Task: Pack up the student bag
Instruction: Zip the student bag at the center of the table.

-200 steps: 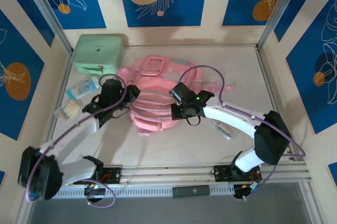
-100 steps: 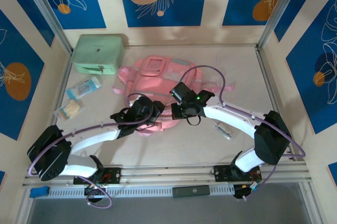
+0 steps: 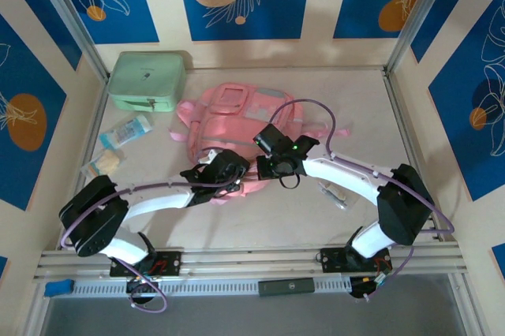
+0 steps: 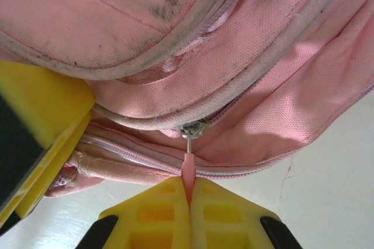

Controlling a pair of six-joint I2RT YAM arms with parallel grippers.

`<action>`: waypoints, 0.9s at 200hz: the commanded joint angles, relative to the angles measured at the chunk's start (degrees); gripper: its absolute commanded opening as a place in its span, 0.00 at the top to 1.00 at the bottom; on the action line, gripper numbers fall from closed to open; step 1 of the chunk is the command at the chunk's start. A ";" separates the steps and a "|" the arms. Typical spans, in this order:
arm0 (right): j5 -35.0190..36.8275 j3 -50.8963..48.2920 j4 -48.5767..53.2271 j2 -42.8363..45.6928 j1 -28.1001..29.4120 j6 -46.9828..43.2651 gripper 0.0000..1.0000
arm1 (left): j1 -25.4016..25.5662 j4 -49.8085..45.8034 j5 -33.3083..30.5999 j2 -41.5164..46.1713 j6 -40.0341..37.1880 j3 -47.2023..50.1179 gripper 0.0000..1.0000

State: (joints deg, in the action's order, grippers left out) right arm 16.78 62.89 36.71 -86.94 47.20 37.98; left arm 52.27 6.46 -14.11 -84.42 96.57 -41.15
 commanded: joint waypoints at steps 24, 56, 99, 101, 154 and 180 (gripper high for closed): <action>2.22 -0.05 0.71 -0.05 0.61 0.38 1.00 | 0.49 -2.70 -5.36 -1.10 2.59 0.23 0.67; 5.90 -0.74 3.62 1.81 -1.22 0.09 1.00 | -0.60 -5.14 -7.59 -0.05 1.84 3.31 0.90; 5.06 -2.51 0.86 3.40 -7.87 -2.75 1.00 | -4.43 -5.05 -5.81 3.69 -1.30 8.39 1.00; 5.21 -2.51 0.76 3.32 -8.03 -2.98 1.00 | -4.58 -5.29 -5.83 4.01 -1.70 8.55 1.00; 5.42 -1.59 -5.99 0.61 -15.48 -5.18 1.00 | -10.02 -11.77 -4.70 16.10 -12.28 12.89 1.00; 0.42 0.72 -6.22 -0.48 -14.98 -6.29 1.00 | -13.26 -14.62 -3.47 20.88 -17.38 12.22 1.00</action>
State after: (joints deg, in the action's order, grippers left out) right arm 15.57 61.43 28.69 -86.61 33.23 33.30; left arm 42.63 1.87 -13.67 -66.89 86.39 -29.85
